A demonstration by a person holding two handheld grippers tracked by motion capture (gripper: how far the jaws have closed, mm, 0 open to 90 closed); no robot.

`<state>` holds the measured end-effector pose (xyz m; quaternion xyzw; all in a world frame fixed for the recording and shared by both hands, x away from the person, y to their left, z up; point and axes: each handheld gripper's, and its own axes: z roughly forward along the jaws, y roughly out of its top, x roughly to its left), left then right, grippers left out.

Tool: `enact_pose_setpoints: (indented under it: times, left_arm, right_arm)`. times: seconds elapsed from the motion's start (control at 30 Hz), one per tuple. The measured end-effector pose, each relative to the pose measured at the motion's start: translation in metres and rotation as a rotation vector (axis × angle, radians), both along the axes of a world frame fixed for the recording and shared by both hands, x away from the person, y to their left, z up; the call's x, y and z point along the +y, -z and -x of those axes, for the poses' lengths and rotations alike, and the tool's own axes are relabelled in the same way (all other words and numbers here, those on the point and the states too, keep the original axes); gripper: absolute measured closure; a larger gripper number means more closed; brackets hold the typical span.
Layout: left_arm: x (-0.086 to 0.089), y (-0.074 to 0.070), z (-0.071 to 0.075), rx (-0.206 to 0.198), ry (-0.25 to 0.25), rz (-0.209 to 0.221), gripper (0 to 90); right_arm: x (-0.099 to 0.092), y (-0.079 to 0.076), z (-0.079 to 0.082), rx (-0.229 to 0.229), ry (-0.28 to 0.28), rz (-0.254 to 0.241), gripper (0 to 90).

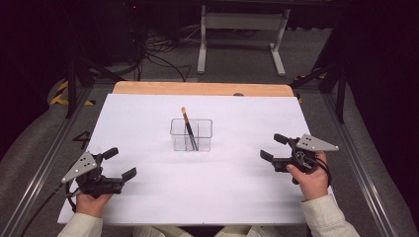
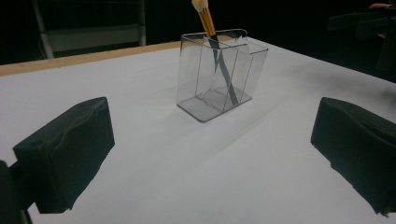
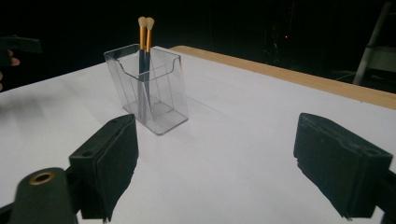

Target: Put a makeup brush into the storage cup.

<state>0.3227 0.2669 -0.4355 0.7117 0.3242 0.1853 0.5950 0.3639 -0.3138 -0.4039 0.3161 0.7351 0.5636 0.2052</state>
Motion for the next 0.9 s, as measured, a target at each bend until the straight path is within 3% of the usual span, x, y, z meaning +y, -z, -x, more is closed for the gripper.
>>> enact_pose_setpoints:
  times: [0.43, 0.9]
  left_arm:
    - [0.003, 0.003, -0.001, -0.018, 0.013, 0.025, 0.2]
    - [0.004, 0.005, -0.003, -0.012, 0.015, 0.041, 0.2]
  right_arm:
    - [-0.007, 0.023, -0.002, 0.044, 0.012, -0.008, 13.6]
    - [-0.005, 0.029, -0.001, 0.06, 0.006, 0.011, 12.2]
